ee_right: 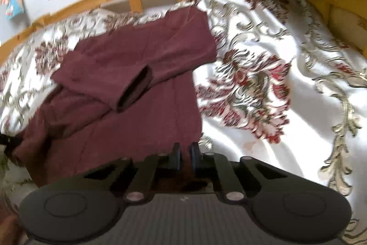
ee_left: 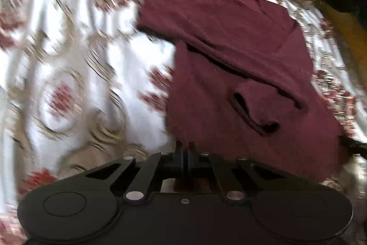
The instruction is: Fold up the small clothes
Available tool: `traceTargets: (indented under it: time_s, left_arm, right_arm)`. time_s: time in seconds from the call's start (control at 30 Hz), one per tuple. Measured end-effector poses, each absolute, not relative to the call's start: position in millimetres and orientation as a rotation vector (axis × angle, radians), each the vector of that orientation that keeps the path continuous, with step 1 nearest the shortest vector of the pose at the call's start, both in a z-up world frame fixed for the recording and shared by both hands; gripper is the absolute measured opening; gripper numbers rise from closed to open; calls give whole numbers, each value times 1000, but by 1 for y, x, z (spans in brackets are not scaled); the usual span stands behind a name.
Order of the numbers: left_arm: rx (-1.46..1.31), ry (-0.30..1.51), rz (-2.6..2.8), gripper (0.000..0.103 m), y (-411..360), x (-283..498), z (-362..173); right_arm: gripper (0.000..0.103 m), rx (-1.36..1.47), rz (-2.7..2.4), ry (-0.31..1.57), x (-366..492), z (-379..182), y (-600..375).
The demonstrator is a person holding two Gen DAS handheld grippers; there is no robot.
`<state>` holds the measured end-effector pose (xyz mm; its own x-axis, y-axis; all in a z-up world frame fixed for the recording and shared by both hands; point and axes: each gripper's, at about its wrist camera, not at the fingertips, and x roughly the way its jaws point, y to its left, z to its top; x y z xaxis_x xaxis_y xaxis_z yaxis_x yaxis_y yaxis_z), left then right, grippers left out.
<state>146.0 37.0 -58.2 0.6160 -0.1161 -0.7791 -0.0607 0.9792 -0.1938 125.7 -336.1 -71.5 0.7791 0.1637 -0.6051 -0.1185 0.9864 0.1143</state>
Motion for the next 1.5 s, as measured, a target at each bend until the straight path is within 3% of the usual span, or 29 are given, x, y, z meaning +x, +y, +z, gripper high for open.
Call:
traceTargets:
  time_s: [0.2,0.47,0.53,0.6,0.67,0.77,0.87,0.9,1.1,1.2,1.33,1.4,1.5]
  left_arm:
    - [-248,853,43,2,64,117,-24]
    - [-200,913,50,5,56,110,-57]
    - [-154,919,43,15,52,111,-57]
    - [-146,914,10,32,53,110,-54]
    - [-154,890,-18,48,55,109,-49]
    - [-125,830,-18,79,56,102,-39]
    - [-70,775,-38,95,52,94,-29]
    - [-53,767,-46,102,49,93,-27]
    - [48,777,-89,102,17,92,-31]
    - [86,771,-129,102,-4,95,-36]
    - [123,770,-197,102,-27,99,-40]
    - [143,766,-241,102,-38,99,-41]
    - [171,750,-317,102,-51,95,-41]
  right_arm:
    - [8,57,167,607,105,-41,-344]
    - [11,63,194,747,114,-59,-343]
    - [15,54,201,765,114,-60,-343]
    - [29,12,216,758,113,-57,-341]
    - [61,-101,249,725,108,-49,-336]
    - [78,-297,291,679,95,-42,-326]
    - [91,-495,340,660,73,-49,-316]
    - [91,-560,344,660,66,-54,-312]
    - [94,-787,353,668,50,-84,-288]
    - [101,-839,296,606,48,-94,-277]
    - [102,-938,284,506,46,-111,-260]
    - [98,-953,307,474,44,-111,-255]
    - [74,-815,342,521,54,-100,-262]
